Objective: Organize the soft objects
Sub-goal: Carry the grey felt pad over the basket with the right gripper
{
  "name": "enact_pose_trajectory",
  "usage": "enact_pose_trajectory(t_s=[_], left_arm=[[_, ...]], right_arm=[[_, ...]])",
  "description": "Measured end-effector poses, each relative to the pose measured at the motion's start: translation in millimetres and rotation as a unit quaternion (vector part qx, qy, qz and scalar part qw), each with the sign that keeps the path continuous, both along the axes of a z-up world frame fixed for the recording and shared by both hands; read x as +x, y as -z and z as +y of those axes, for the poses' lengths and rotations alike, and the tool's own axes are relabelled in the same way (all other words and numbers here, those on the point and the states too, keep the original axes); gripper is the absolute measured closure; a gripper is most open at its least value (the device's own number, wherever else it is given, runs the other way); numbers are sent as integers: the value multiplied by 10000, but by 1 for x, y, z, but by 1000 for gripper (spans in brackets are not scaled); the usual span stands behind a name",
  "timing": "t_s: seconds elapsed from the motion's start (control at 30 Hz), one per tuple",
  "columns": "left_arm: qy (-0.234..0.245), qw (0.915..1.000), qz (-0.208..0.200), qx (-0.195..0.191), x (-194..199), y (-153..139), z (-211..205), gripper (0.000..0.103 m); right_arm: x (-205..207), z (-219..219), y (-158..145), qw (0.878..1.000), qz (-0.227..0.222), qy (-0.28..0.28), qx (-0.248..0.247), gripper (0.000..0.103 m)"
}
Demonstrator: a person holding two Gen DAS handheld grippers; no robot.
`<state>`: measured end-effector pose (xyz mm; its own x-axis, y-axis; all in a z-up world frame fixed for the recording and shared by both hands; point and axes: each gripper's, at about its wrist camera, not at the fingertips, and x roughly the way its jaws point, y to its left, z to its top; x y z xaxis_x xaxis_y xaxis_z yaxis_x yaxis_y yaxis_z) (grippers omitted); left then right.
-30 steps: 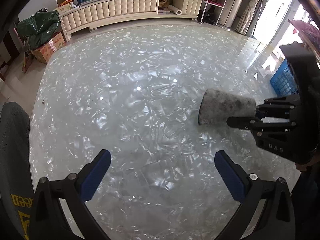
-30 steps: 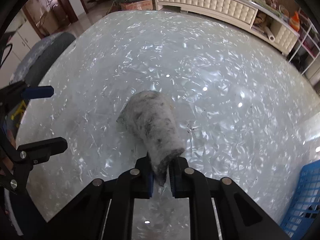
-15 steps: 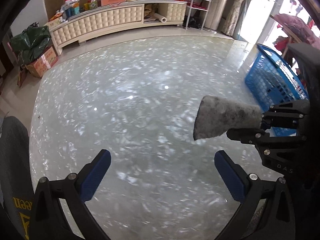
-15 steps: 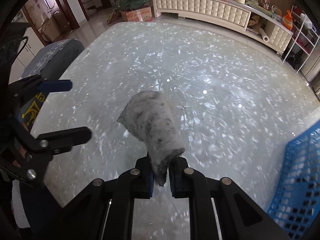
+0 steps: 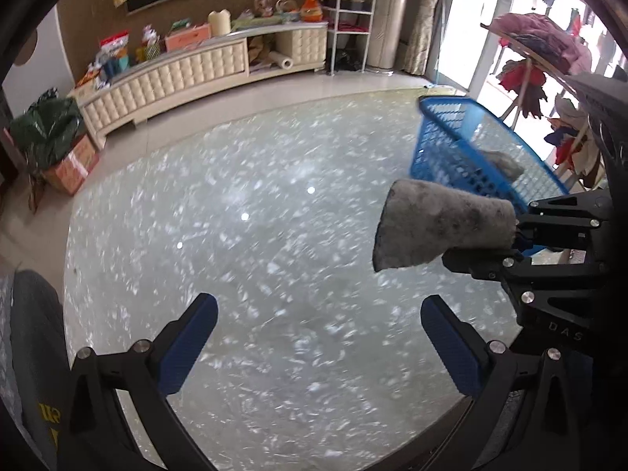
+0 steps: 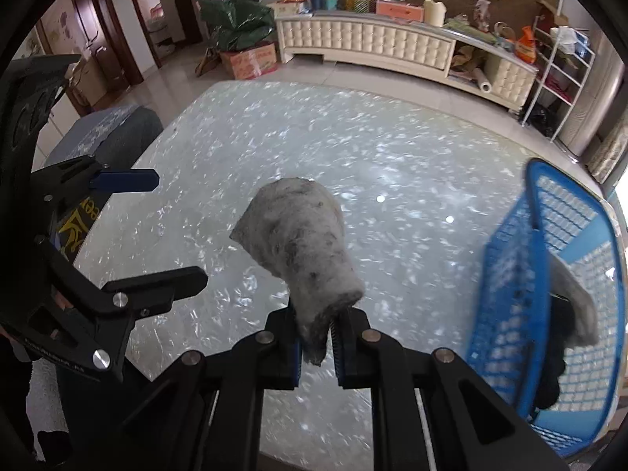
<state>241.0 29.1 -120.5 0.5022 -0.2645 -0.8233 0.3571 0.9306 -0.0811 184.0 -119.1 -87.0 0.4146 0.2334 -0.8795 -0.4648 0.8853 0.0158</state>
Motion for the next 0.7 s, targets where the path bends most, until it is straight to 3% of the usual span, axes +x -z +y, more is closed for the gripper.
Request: enact_pose_trajectory(t_s=[0.23,0.4,0.7], left_arm=[[228,9995,-166,-145,-9,-32,-31,0],[396,9987,-320,-34,-13,-50,-56,0],[698,9967,-410,-48,-10,-65,-104,0]], right_arm=[[-8,-21,-21,9994,-271,184,123,92],[-14,-45,-34,9982,-447,344,190,92],[-18,-82,-44,9959,-581,629,299,91]])
